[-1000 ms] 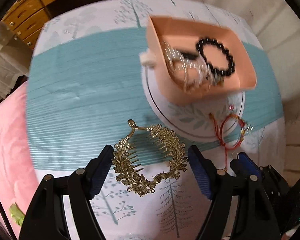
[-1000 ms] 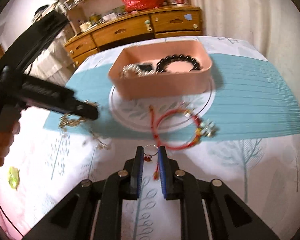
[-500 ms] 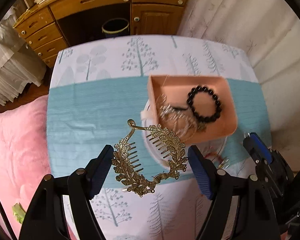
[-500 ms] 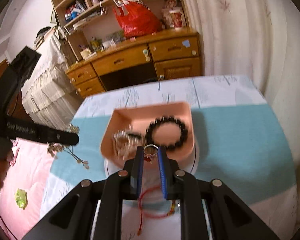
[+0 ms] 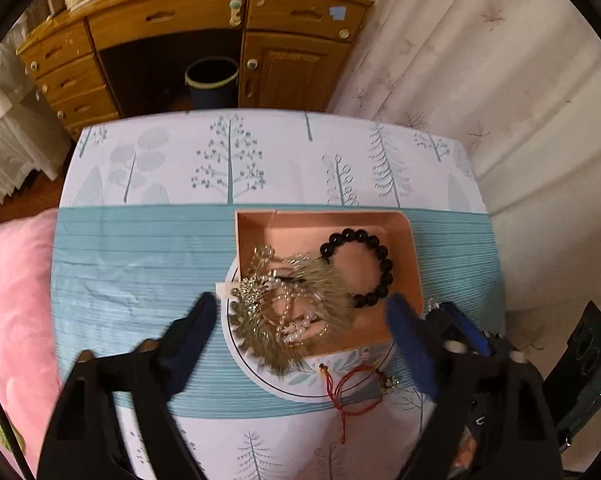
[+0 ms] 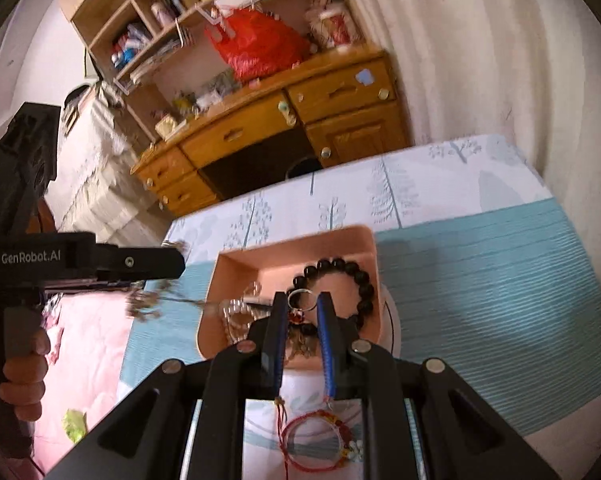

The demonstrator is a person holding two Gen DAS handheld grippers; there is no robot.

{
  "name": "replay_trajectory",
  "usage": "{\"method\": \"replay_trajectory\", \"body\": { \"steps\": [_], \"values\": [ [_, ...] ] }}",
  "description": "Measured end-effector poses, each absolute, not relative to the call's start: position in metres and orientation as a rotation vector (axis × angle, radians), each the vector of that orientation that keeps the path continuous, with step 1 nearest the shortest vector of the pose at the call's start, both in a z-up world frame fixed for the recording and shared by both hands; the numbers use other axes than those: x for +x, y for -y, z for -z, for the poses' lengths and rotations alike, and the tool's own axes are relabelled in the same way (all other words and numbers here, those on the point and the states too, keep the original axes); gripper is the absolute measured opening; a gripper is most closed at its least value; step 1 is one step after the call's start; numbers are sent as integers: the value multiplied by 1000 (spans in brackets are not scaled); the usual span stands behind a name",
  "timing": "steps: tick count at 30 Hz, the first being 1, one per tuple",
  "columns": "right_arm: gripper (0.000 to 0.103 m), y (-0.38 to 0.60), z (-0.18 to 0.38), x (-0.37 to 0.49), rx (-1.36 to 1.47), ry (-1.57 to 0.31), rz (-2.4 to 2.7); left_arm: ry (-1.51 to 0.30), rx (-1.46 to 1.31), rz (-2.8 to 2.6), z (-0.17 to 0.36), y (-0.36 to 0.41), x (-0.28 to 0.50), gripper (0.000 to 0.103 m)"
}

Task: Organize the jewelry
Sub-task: 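Carry comb with left tool while right tool carries ring, release both into tray, then grasp the red string bracelet with the left tool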

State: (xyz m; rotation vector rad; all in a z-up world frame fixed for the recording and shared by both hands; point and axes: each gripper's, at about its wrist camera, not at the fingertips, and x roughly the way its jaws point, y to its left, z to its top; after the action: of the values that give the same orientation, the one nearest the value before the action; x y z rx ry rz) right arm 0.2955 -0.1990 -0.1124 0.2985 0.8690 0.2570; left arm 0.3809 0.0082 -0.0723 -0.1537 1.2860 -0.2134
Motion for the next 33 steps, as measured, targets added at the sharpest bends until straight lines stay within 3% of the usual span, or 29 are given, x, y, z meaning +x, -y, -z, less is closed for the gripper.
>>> {"method": "replay_trajectory", "body": {
  "steps": [3, 14, 23, 33],
  "values": [
    [21, 205, 113, 294, 271, -881, -229, -1301, -143, 181, 77, -10, 381, 92],
    [68, 238, 135, 276, 351, -1003, -193, -1393, -137, 163, 105, -12, 356, 101],
    [68, 231, 162, 247, 22, -1157, -236, -1466, -71, 237, 139, 0, 306, 101],
    [68, 205, 176, 219, -491, -1031, -466, -1209, 211, 437, 175, 53, 238, 101]
  ]
}}
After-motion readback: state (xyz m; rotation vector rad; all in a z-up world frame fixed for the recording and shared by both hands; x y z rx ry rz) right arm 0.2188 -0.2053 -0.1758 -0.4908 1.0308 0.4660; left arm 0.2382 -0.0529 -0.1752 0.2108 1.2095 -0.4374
